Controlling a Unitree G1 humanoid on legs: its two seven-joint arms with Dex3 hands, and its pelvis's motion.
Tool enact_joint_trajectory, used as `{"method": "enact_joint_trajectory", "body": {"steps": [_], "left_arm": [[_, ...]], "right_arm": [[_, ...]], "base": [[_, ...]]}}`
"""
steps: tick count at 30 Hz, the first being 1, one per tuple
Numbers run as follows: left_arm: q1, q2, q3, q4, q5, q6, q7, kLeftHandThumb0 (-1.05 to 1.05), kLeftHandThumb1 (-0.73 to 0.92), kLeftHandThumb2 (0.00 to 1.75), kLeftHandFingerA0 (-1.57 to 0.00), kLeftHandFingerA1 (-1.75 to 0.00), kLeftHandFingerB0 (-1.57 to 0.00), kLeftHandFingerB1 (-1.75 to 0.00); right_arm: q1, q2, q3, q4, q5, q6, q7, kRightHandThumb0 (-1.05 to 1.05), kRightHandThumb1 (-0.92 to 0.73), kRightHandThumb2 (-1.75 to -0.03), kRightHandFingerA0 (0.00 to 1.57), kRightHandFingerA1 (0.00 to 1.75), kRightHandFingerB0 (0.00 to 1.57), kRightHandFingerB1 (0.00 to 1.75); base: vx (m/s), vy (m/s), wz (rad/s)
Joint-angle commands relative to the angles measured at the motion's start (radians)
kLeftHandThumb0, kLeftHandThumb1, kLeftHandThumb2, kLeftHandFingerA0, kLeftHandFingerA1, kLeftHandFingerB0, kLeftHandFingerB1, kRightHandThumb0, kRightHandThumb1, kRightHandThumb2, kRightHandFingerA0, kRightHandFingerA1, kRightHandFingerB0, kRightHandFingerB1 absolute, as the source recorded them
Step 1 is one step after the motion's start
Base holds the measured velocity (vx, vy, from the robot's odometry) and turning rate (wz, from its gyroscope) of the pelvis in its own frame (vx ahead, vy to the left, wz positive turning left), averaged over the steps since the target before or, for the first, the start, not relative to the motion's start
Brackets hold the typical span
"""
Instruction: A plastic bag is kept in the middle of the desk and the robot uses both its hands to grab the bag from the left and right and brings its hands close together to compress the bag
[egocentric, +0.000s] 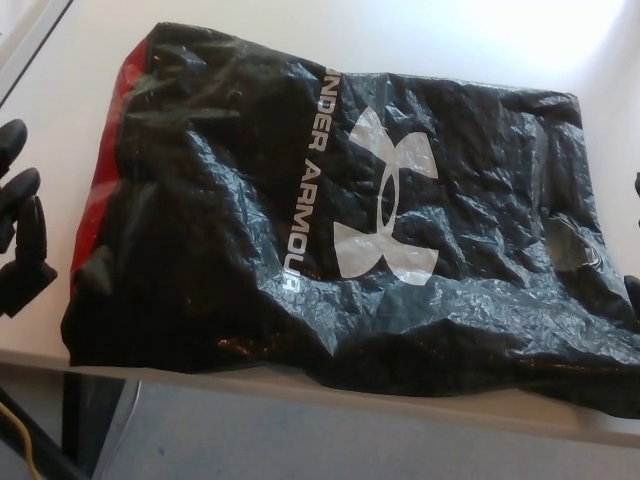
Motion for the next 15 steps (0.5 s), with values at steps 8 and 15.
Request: {"method": "enact_joint_trajectory", "body": {"steps": [8, 15], "left_arm": [[-0.084, -0.002, -0.023, 0.183, 0.024, 0.094, 0.007, -0.79, 0.85, 1.2, 0.0, -0.27, 0.0, -0.19], [-0.169, -0.028, -0.003, 0.342, 0.004, 0.107, 0.017, -0.72, 0.85, 1.16, -0.01, -0.3, -0.02, -0.23]], "right_arm": [[-0.075, 0.041, 0.05, 0.107, -0.052, 0.08, -0.002, -0.96, -0.72, -1.13, 0.0, 0.18, 0.0, 0.06], [-0.16, 0.069, 0.066, 0.248, -0.064, 0.066, -0.009, -0.95, -0.73, -1.13, 0.0, 0.2, 0.0, 0.06]], "base": [[0.0, 0.0, 0.0], [0.0, 0.0, 0.0]]}}
